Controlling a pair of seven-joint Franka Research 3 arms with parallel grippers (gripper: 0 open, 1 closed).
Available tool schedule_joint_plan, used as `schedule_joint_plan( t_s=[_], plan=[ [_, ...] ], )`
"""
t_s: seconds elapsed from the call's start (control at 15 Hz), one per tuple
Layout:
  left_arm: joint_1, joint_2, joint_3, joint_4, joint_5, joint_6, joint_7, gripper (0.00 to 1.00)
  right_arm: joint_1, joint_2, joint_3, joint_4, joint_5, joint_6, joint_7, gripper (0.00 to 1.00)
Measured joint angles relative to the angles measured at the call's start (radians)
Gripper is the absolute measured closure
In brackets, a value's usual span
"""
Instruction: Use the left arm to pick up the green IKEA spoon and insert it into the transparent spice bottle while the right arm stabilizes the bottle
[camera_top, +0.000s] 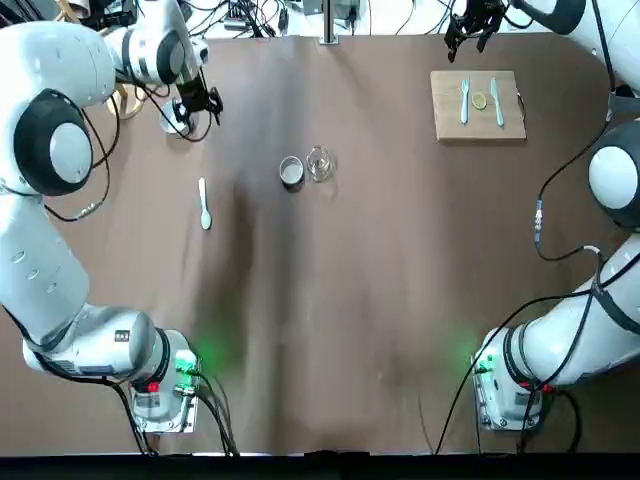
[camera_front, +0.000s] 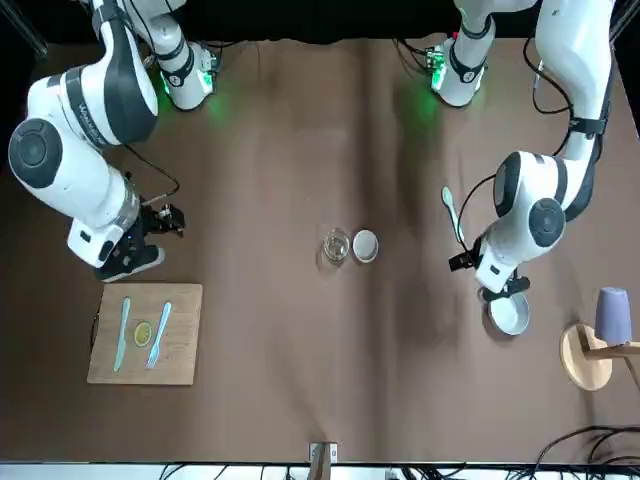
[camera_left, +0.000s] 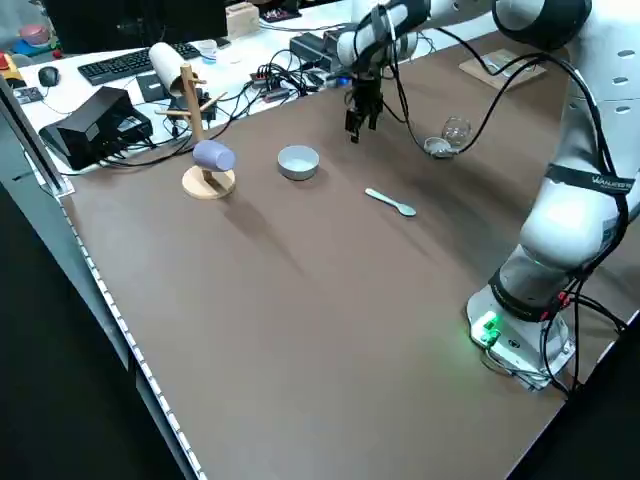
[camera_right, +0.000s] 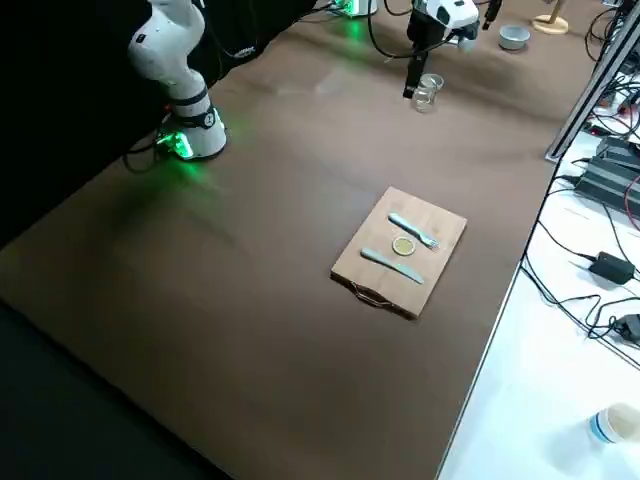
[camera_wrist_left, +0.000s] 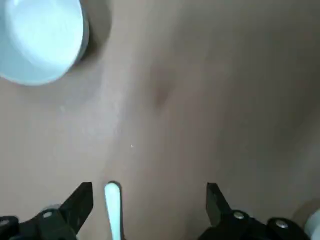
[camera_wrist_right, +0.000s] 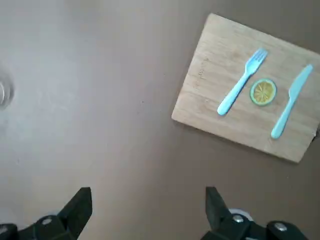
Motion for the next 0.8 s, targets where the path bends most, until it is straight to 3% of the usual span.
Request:
schedule_joint_plan(
  t_s=[0.4, 0.8],
  plan=[
    [0.001, 0.008, 0.000, -0.185, 0.001, 0.190, -0.108, 0.01, -0.028, 0.064, -0.013, 0.001, 0.003, 0.040, -0.304, 0.00],
    [0.008, 0.017, 0.004, -0.234, 0.002, 0.207, -0.109, 0.01, 0.052, 0.119, 0.001, 0.001, 0.019, 0.043, -0.630, 0.00]
  ],
)
